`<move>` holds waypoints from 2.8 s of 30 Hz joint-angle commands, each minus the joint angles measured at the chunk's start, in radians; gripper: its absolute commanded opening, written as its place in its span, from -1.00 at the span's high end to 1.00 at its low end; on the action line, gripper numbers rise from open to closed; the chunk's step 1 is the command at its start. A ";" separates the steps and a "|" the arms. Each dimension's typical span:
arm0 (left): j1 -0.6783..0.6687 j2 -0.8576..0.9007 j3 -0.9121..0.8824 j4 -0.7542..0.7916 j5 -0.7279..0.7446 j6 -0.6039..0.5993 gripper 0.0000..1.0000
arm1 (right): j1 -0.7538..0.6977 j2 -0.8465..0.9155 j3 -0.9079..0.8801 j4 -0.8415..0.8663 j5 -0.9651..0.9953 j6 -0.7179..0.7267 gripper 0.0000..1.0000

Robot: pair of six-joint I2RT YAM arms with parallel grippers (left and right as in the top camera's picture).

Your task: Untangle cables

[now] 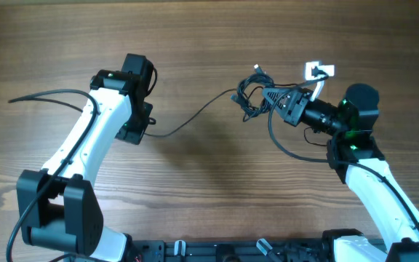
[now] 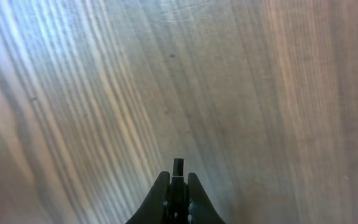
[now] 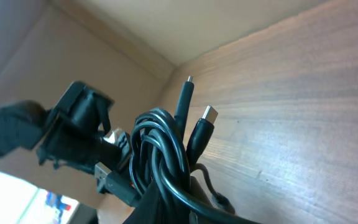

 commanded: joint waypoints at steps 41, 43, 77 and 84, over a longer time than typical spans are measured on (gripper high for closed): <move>-0.241 0.007 0.005 0.525 1.081 1.402 0.89 | 0.020 0.071 0.005 -0.267 -0.373 -0.188 0.49; -0.238 0.007 0.005 0.525 1.006 1.385 0.92 | 0.020 0.071 0.005 -0.272 -0.309 -0.184 -0.20; 0.069 -0.108 0.005 0.479 0.853 0.989 0.92 | -0.160 -0.288 0.005 -0.639 0.144 -0.350 -0.99; 0.069 -0.108 0.005 0.479 0.853 0.989 0.92 | -0.160 -0.040 0.005 -0.637 0.144 -0.351 -0.99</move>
